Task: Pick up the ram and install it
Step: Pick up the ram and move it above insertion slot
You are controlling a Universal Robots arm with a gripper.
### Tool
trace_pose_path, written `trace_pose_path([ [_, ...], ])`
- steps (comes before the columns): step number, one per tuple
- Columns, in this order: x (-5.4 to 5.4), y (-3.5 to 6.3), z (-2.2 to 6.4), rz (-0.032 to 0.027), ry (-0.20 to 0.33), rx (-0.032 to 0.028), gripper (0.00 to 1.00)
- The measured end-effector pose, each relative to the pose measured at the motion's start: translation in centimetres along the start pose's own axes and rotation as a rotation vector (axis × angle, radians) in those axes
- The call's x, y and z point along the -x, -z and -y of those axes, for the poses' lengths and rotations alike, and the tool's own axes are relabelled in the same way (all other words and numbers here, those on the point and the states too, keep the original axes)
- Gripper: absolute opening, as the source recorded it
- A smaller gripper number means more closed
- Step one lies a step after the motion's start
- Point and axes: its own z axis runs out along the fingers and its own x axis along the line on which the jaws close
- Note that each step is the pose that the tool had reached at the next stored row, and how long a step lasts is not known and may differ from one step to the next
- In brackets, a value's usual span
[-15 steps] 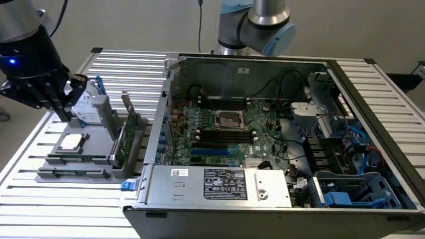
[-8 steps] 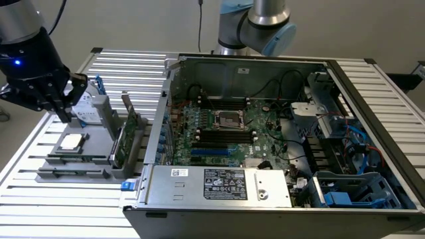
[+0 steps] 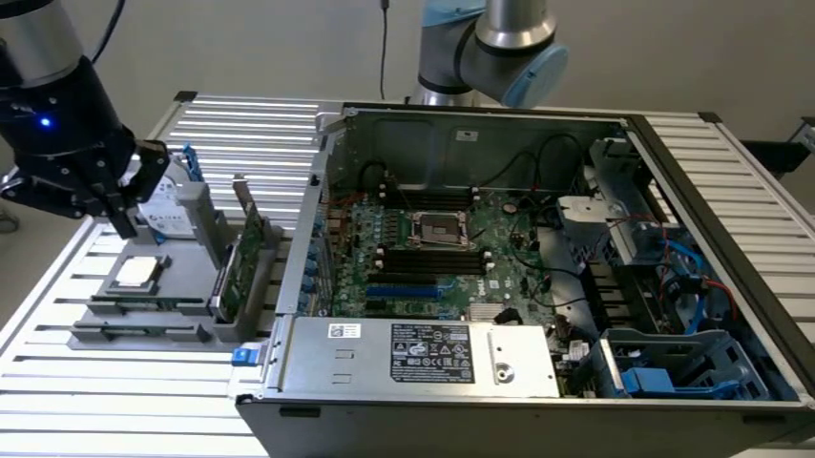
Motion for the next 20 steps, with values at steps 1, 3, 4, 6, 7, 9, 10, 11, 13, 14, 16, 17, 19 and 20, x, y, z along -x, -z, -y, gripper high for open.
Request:
trace_pose_path([
  [1,0.0,-0.05,0.0,-0.0006,0.018,-0.0006,0.11],
  [3,0.01,-0.15,0.01,-0.0021,0.054,-0.0017,0.11],
  [4,0.01,-0.19,0.01,-0.003,0.072,-0.0023,0.11],
  [6,0.01,-0.29,0.01,-0.0045,0.108,-0.0035,0.11],
  [7,0.01,-0.35,0.02,-0.0053,0.127,-0.0042,0.11],
  [9,0.02,-0.45,0.02,-0.0068,0.163,-0.0053,0.11],
  [10,0.02,-0.51,0.02,-0.0075,0.181,-0.0059,0.11],
  [11,0.02,-0.56,0.02,-0.0082,0.199,-0.0065,0.11],
  [13,0.02,-0.67,0.03,-0.0097,0.236,-0.0077,0.11],
  [14,0.03,-0.73,0.03,-0.0105,0.254,-0.0083,0.11],
  [16,0.03,-0.83,0.04,-0.0121,0.29,-0.0095,0.11],
  [17,0.03,-0.89,0.04,-0.0127,0.308,-0.0101,0.11],
  [19,0.03,-1.0,0.04,-0.0142,0.344,-0.0112,0.11],
  [20,0.04,-1.05,0.04,-0.015,0.363,-0.0118,0.11],
])
